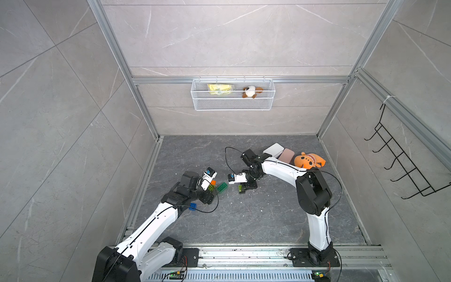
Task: Assemble a carrot with lego
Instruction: Assemble the lego brick with the lego brick.
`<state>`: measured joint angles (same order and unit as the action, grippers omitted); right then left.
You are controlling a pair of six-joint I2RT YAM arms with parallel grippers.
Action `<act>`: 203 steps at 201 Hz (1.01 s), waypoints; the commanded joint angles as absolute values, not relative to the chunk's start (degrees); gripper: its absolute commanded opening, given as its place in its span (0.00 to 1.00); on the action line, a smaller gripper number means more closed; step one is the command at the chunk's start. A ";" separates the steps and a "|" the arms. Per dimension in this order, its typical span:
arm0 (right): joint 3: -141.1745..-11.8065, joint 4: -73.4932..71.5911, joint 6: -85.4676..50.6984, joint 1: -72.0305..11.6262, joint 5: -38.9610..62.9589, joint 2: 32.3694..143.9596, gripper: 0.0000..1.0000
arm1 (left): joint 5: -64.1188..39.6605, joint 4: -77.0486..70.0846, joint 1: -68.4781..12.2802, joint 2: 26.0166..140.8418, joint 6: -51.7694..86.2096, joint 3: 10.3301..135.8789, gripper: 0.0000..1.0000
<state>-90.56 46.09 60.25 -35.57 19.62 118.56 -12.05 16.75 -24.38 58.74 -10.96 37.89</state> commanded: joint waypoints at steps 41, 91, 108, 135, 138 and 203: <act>-88.53 47.11 59.86 -35.84 20.13 116.68 0.26 | -11.69 16.46 -24.26 58.40 -10.81 37.71 0.81; -88.49 47.27 60.11 -35.94 18.51 118.70 0.26 | -11.60 16.44 -24.26 58.21 -10.85 37.79 0.81; -88.56 47.72 60.03 -36.13 17.01 119.41 0.26 | -11.05 16.27 -24.25 58.02 -10.45 37.75 0.81; -89.13 48.96 60.33 -37.16 13.35 121.16 0.26 | -8.87 15.57 -24.17 56.62 -8.39 37.29 0.81; -89.26 49.09 60.30 -37.22 13.05 121.37 0.26 | -8.68 15.53 -24.13 56.37 -8.09 37.27 0.81; -87.69 48.77 58.98 -38.50 11.00 125.11 0.26 | -2.08 13.18 -21.73 48.97 -2.84 35.59 0.84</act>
<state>-91.44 46.65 59.99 -37.78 14.83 119.57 -5.17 16.19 -22.65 51.64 -5.91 35.88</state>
